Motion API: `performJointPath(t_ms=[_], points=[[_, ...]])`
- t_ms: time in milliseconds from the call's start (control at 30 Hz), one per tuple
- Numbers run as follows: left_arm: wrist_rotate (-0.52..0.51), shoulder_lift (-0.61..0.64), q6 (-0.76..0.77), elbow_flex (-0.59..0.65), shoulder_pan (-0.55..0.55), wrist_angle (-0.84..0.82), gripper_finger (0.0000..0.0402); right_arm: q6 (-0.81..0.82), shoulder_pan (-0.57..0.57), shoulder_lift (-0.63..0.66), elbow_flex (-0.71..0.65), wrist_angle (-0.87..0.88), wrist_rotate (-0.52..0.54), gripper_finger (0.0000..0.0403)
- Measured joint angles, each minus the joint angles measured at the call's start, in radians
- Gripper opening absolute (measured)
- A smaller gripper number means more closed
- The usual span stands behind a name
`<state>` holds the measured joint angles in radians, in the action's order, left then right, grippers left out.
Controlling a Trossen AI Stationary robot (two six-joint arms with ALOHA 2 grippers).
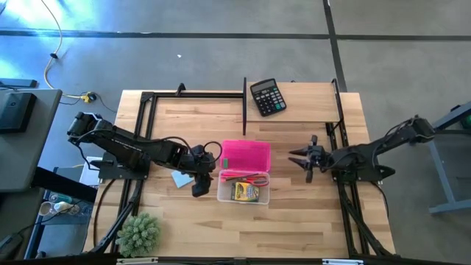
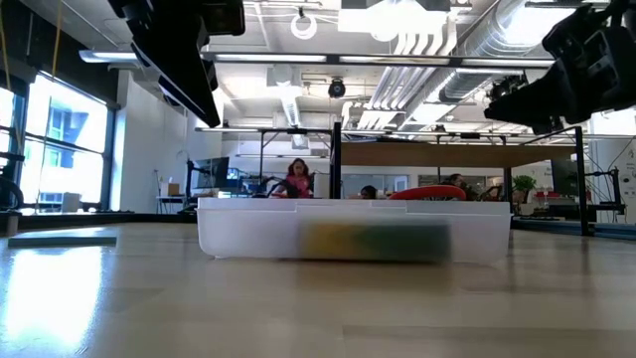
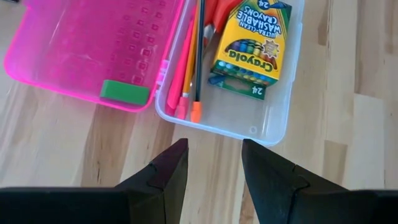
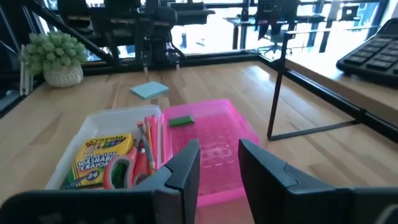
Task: Pack school essentials
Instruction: Put the blue sticky note into the pink supply box
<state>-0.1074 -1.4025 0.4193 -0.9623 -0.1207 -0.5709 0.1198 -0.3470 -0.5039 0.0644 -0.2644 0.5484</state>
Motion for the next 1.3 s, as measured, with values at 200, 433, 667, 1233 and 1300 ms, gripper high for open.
performJointPath(t_ms=[200,433,667,1233,1300], points=[[0.000,0.000,0.001,0.000,0.000,0.000,0.0139,-0.021,0.000,0.140,-0.004,0.141,0.009,0.0103],[0.000,0.000,0.001,0.000,0.000,-0.002,0.0139,0.008,0.000,0.254,-0.004,0.269,0.009,0.0103],[0.000,0.000,-0.001,0.000,0.000,-0.010,0.0139,0.012,0.000,0.287,-0.054,0.192,-0.005,0.0103],[0.000,0.000,0.025,0.000,0.000,-0.115,0.0139,0.082,0.000,0.289,-0.055,0.191,0.110,0.0103],[-0.001,0.000,0.041,0.000,0.000,-0.139,0.0139,0.086,0.000,0.289,-0.055,0.191,0.110,0.0103]])
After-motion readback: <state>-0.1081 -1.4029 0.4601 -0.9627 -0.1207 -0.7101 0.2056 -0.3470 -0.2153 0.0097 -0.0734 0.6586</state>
